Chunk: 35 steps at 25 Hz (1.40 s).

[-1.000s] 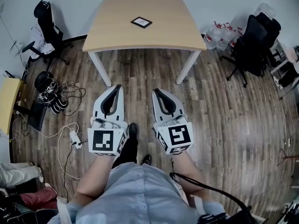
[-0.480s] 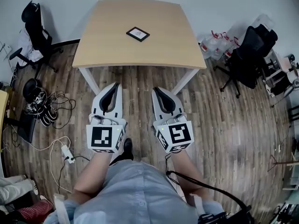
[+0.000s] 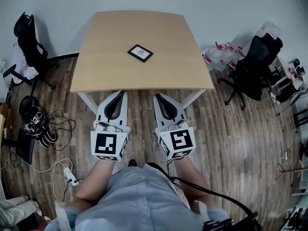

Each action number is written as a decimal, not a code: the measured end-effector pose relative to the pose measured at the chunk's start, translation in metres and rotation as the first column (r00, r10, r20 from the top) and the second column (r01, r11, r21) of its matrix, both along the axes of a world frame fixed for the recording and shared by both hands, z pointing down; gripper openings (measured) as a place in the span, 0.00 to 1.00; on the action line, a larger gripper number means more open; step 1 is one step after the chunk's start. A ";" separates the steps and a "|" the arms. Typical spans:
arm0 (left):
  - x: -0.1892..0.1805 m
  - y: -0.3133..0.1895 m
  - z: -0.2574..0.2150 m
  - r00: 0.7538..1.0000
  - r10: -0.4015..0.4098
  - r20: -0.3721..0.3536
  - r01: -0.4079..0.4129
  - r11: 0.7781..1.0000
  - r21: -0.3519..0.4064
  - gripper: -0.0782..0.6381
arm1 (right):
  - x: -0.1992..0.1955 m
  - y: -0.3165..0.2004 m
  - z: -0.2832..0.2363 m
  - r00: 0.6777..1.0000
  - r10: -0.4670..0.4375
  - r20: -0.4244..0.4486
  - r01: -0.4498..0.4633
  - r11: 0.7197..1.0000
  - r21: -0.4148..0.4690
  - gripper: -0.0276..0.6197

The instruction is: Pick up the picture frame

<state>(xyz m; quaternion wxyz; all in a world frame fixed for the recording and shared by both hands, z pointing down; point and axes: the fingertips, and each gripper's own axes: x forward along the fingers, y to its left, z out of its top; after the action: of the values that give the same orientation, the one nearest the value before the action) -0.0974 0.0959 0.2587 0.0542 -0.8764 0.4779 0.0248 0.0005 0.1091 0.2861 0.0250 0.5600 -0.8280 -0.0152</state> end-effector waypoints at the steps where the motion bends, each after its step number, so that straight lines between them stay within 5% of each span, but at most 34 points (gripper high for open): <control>1: 0.002 -0.003 0.002 1.000 0.007 0.002 -0.007 1.000 -0.005 0.11 | 0.000 -0.004 0.002 1.000 0.001 -0.001 -0.001 1.000 -0.004 0.05; 22: 0.046 -0.123 0.046 0.997 -0.004 0.075 0.013 0.992 -0.127 0.11 | 0.043 -0.127 0.043 0.996 -0.026 0.089 0.034 0.995 -0.093 0.05; 35: 0.074 -0.206 0.027 0.991 -0.074 0.109 0.082 0.994 -0.070 0.11 | 0.078 -0.224 0.038 0.990 -0.089 0.109 0.096 0.993 -0.062 0.05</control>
<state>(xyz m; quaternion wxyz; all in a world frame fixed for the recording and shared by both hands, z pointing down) -0.0234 -0.1099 0.2862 0.0476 -0.8586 0.5087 -0.0416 0.0783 -0.1148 0.3236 -0.0009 0.5197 -0.8534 0.0414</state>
